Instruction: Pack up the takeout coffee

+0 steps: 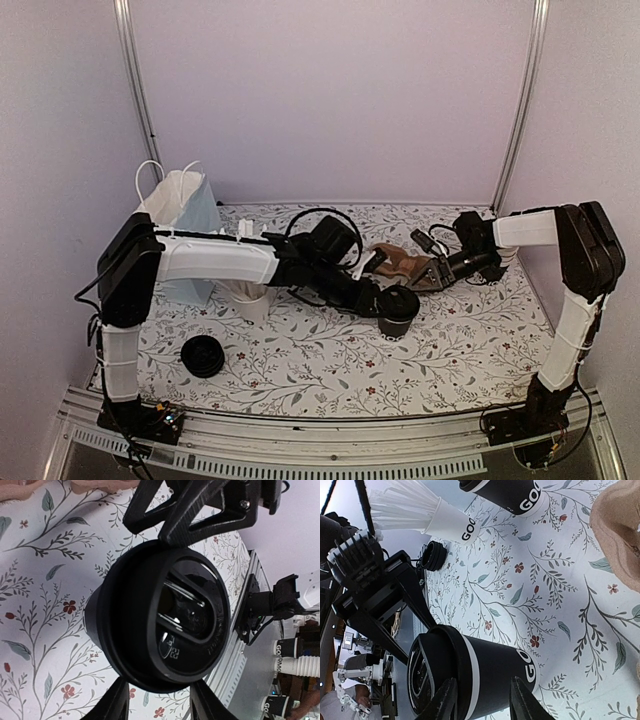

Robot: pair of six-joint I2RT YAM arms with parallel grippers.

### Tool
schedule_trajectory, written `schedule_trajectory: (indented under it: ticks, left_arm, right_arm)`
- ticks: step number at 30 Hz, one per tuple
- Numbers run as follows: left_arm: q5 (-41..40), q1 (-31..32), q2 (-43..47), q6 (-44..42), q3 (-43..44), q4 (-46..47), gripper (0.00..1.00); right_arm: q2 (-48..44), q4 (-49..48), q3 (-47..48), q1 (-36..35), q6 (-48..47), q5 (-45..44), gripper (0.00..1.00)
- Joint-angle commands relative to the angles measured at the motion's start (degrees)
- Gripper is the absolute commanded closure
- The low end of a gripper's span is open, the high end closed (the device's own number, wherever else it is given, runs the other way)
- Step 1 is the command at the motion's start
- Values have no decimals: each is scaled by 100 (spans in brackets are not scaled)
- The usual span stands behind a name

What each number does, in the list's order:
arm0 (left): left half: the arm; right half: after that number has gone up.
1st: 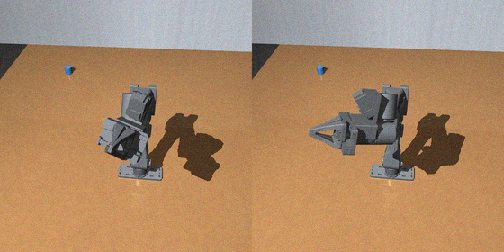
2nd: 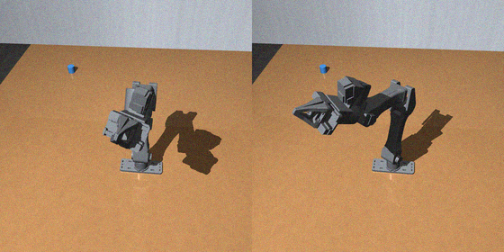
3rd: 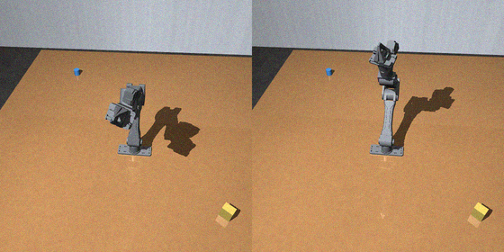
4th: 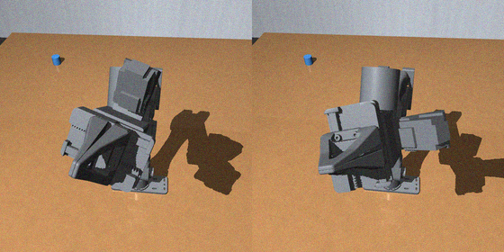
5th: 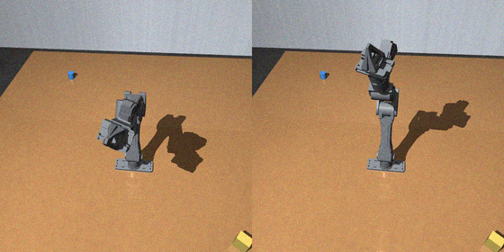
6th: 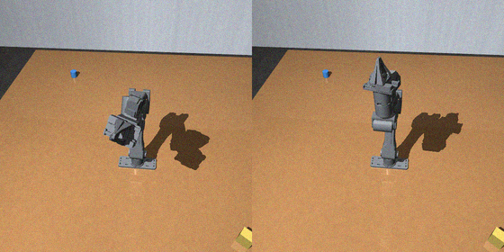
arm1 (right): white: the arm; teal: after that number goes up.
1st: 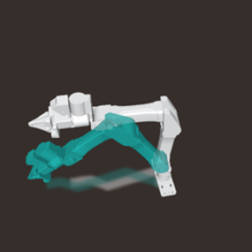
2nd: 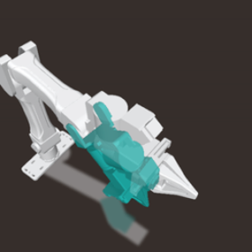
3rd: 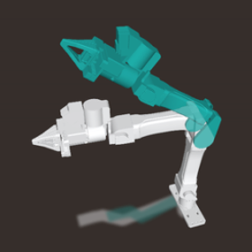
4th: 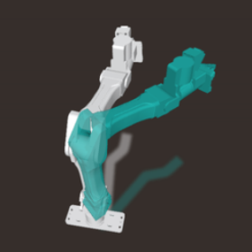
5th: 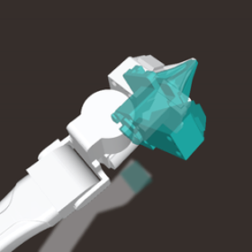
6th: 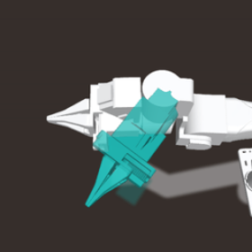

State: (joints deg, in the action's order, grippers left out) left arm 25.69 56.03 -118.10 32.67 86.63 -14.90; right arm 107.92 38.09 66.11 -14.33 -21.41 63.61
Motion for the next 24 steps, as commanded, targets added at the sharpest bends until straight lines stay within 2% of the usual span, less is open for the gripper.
schedule_trajectory:
  ticks: [1,12,20,24]
  left_arm:
    - [-1095,-23,216,-302,-41,-251,56]
    - [-842,30,767,-576,-76,173,49]
    - [-929,30,853,-869,-43,22,48]
    - [-973,35,969,-929,-129,31,48]
  right_arm:
    - [17,818,-68,-130,-424,-810,61]
    - [-343,1147,562,-132,-457,-711,40]
    - [-713,1108,735,-129,-482,-1052,33]
    - [-959,1079,737,-144,-831,-1190,28]
